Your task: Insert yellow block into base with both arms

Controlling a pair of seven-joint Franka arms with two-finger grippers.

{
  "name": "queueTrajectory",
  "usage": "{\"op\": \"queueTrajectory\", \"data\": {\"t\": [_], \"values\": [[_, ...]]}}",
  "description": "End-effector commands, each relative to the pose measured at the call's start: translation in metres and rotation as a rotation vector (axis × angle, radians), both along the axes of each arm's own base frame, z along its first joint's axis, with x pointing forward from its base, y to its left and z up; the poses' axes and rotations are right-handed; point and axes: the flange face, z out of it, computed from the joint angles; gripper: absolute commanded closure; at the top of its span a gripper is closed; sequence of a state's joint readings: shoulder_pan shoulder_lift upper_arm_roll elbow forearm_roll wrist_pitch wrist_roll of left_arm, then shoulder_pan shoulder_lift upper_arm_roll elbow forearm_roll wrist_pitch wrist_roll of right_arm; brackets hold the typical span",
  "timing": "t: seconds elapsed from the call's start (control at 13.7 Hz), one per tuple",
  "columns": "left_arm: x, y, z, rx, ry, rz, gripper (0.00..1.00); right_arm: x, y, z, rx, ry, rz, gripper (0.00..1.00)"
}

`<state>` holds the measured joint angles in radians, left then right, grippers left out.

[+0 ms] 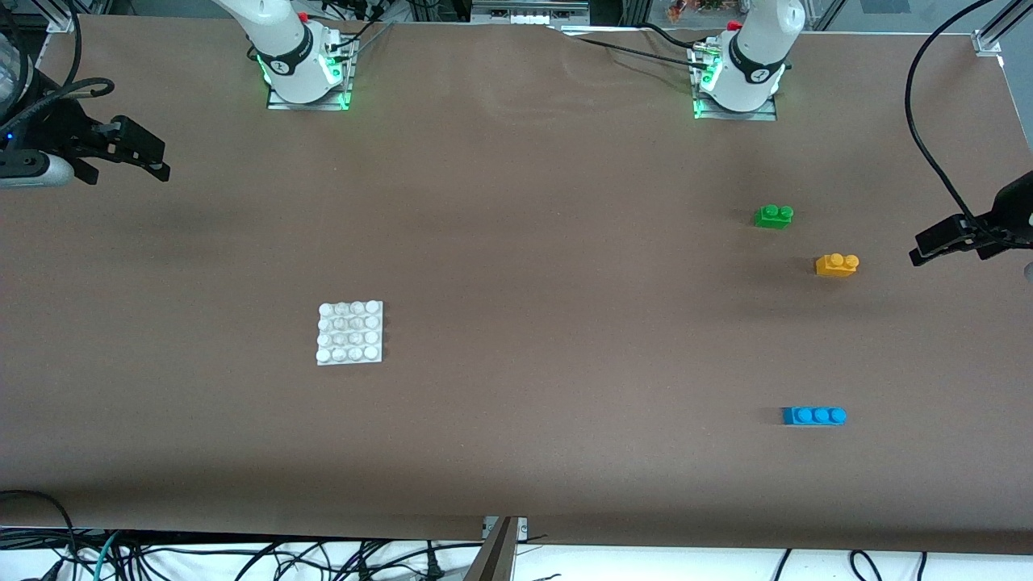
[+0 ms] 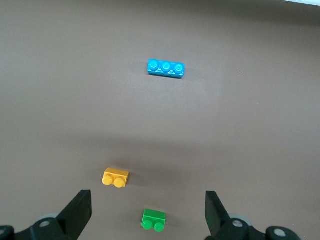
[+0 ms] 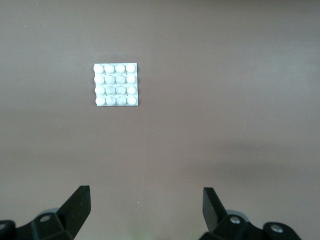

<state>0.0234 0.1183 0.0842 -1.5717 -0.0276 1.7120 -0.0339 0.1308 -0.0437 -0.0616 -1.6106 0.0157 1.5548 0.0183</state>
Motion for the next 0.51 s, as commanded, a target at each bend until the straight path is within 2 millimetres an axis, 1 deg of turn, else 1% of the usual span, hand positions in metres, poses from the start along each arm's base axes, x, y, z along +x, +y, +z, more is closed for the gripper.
{"op": "queueTrajectory", "data": {"t": [0.0,0.22,0.44], "values": [[-0.0011,-0.0018,0.0039,0.02,0.006,-0.003,0.0,-0.0064,-0.0049,0.005,-0.014,-0.007,0.015,0.01],[-0.0011,-0.0027,0.0039,0.02,0.006,-0.004,0.0,-0.0036,-0.0062,0.0039,-0.019,-0.023,0.007,0.01],[-0.0011,-0.0027,0.0039,0.02,0.006,-0.004,0.0,-0.0034,-0.0035,0.0019,-0.018,-0.015,0.004,0.01]]}}
